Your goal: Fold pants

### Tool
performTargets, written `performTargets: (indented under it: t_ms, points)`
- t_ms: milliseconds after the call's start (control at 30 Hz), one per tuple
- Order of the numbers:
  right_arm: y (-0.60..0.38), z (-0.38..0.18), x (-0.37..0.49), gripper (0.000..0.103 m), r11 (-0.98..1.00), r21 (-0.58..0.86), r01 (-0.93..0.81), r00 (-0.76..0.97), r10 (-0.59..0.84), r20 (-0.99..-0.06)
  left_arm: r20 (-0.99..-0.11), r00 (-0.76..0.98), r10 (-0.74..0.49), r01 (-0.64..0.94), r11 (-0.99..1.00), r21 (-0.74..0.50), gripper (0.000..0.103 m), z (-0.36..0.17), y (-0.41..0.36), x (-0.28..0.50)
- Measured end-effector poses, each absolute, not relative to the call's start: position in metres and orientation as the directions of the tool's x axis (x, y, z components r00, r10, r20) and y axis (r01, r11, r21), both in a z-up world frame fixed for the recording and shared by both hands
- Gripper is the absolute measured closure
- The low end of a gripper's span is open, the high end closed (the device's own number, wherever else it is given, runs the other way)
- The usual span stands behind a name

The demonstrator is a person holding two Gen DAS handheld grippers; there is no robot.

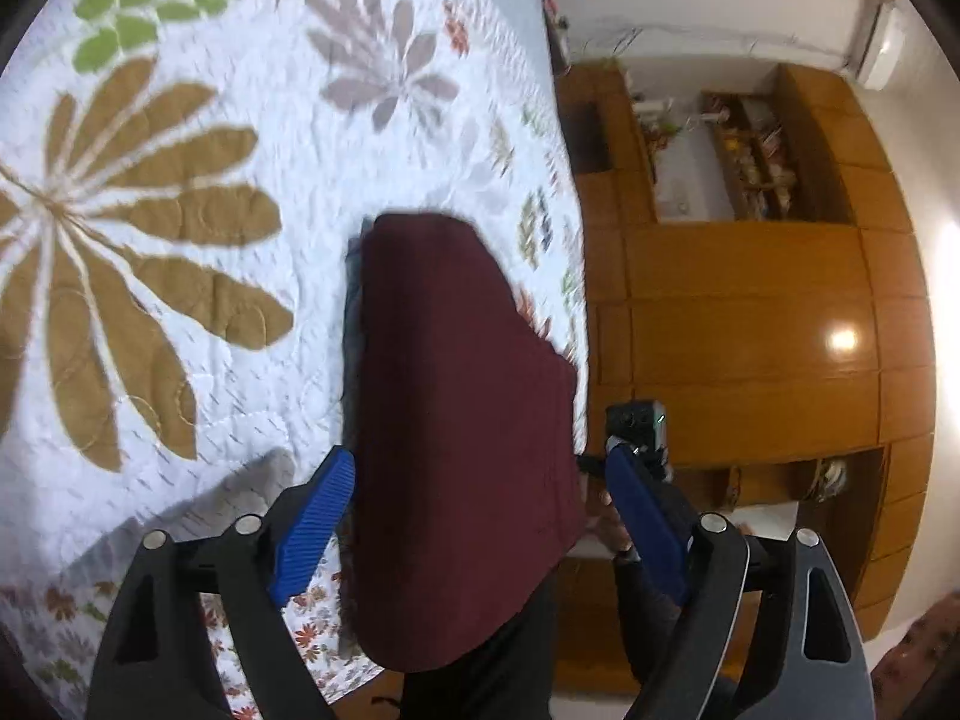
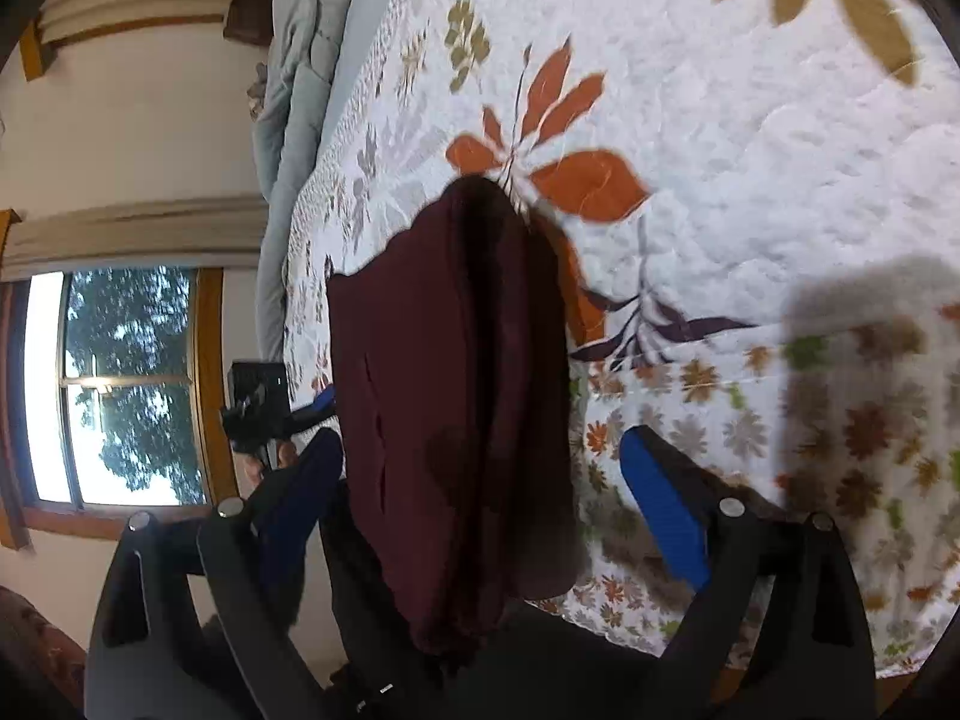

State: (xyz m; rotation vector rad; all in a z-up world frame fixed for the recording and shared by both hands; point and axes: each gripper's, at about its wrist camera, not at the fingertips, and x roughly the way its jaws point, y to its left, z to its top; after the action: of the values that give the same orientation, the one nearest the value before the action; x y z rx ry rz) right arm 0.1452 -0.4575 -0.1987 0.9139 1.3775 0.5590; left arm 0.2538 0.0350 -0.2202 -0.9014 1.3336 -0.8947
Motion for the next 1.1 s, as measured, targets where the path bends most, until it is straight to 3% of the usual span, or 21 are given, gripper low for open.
performTargets:
  t_ms: [467, 600, 833, 867, 900, 967, 1000, 1100]
  points:
    - [-0.4, -0.214, 0.174, 0.002, 0.626, 0.769, 0.128, 0.017, 0.774, -0.633, -0.445, -0.1, -0.89, 0.054, 0.441, -0.896, 0.014, -0.241, -0.012, 0.249]
    - [-0.409, -0.214, 0.172, 0.006, 0.613, 0.782, 0.117, 0.017, 0.786, -0.618, -0.484, -0.097, -0.87, 0.079, 0.478, -0.875, 0.014, -0.236, -0.016, 0.245]
    - [-0.387, -0.214, 0.177, 0.002, 0.642, 0.761, 0.096, 0.023, 0.763, -0.646, -0.577, -0.063, -0.814, 0.153, 0.564, -0.812, 0.016, -0.228, -0.036, 0.236]
    - [-0.383, -0.213, 0.178, 0.004, 0.651, 0.755, 0.082, 0.023, 0.756, -0.654, -0.615, -0.051, -0.787, 0.175, 0.599, -0.781, 0.031, -0.226, -0.039, 0.233]
    - [-0.38, -0.211, 0.177, 0.02, 0.661, 0.748, 0.065, 0.028, 0.748, -0.664, -0.665, -0.037, -0.746, 0.195, 0.647, -0.737, 0.037, -0.223, -0.041, 0.231]
    - [-0.378, -0.209, 0.173, 0.039, 0.693, 0.719, 0.049, 0.036, 0.718, -0.695, -0.671, -0.019, -0.741, 0.189, 0.657, -0.73, 0.052, -0.221, -0.037, 0.229]
    - [-0.381, -0.209, 0.172, 0.046, 0.681, 0.73, 0.063, 0.045, 0.728, -0.684, -0.668, -0.012, -0.744, 0.183, 0.655, -0.733, 0.054, -0.22, -0.034, 0.228]
    - [-0.382, -0.203, 0.167, 0.05, 0.676, 0.735, 0.056, 0.07, 0.732, -0.678, -0.681, 0.019, -0.732, 0.209, 0.669, -0.713, 0.06, -0.214, -0.033, 0.221]
